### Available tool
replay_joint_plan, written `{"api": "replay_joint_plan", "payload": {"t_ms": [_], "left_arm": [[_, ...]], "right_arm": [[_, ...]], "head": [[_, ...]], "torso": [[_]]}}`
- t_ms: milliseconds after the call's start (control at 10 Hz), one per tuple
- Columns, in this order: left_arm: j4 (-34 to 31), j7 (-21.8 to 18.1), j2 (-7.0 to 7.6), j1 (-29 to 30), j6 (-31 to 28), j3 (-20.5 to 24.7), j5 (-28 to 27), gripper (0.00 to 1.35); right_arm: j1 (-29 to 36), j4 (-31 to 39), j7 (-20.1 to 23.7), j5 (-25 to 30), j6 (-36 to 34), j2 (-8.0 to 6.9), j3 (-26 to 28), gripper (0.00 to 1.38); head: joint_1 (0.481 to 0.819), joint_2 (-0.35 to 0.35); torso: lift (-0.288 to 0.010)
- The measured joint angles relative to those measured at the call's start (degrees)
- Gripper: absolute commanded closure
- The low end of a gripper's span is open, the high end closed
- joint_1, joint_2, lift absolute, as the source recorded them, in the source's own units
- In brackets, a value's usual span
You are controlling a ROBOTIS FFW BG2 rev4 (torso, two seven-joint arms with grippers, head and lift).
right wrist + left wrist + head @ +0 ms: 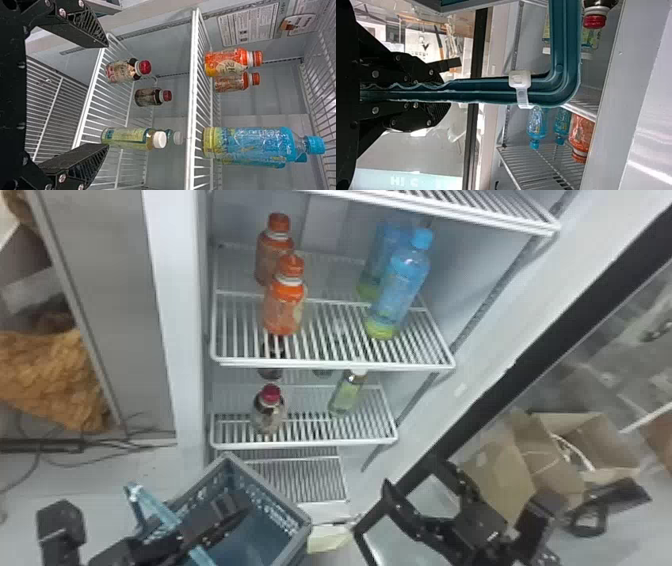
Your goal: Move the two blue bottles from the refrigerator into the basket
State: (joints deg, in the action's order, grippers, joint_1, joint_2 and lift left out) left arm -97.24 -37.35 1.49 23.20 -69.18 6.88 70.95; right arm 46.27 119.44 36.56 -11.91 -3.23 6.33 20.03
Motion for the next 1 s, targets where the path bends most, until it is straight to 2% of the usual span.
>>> {"api": "replay_joint_plan", "payload": {"t_ms": [1000], "left_arm": [[0.0, 0.0, 0.07, 0.1, 0.0, 0.0, 0.0, 1.20]], "right_arm": [[-0.6, 1.3, -0.1, -1.9, -0.3, 0.08, -0.3, 0.16]], "head": [[0.695, -0.350]], "torso": [[0.000]]}}
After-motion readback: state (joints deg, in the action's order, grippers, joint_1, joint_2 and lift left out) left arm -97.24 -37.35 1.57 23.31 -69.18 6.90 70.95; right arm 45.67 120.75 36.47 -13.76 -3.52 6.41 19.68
